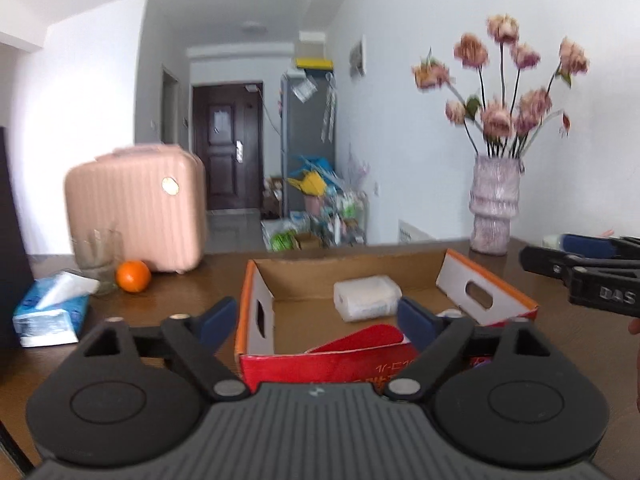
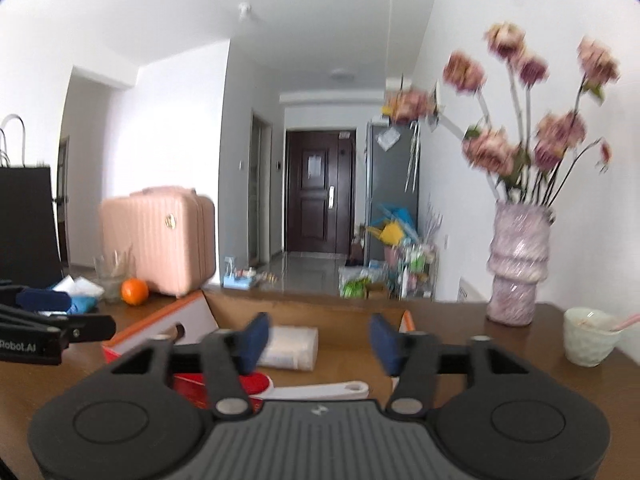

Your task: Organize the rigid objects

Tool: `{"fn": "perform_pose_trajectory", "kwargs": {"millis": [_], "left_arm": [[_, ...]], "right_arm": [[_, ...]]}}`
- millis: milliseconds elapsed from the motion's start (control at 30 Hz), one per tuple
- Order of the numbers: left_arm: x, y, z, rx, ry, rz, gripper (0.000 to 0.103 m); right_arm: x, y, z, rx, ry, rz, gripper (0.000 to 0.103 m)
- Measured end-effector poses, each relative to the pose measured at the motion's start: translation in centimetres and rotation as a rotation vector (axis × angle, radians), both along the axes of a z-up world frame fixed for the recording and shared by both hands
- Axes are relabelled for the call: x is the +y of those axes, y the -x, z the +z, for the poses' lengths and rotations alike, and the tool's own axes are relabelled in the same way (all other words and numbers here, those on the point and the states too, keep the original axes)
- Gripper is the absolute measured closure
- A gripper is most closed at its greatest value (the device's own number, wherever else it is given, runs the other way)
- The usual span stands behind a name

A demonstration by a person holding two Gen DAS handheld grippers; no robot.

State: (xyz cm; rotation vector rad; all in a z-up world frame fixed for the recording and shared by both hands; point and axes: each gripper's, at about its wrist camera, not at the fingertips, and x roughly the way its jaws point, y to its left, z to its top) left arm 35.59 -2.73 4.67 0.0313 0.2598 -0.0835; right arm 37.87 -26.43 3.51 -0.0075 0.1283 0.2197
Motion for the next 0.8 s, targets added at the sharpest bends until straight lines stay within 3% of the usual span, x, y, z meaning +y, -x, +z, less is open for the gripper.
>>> {"fn": "perform_pose_trajectory", "kwargs": {"millis": [33,67,133,267,800], "left_arm": [[0.0,1.1,0.3,-0.026,-0.001,0.012,0.001],[0.0,2.3,0.5,-0.057,-0.006,0.024,0.000],[-0.1,4.3,0.8,-0.095,-0.026,0.038,0.000],[-0.3,7.7,1.0,-0.119,-0.064,0.044,0.000],[1.0,18.4,1.3,-0.146,-0.024,0.055,0.000]], "right_arm": [[-0.1,1.2,0.2,-0.034,-0.003,-0.007,0.003],[-0.1,2.7,0.3,-0.082,-0.004,-0.013,0.000],[-0.1,4.8,0.4,-0.125,0.010,-0.012,0.000],[-0.2,8.1,0.6,-0.104,0.016,-0.014,0.000],[-1.4,18.7,-0.2,-0.081,-0.030,-0.065,0.000]]}}
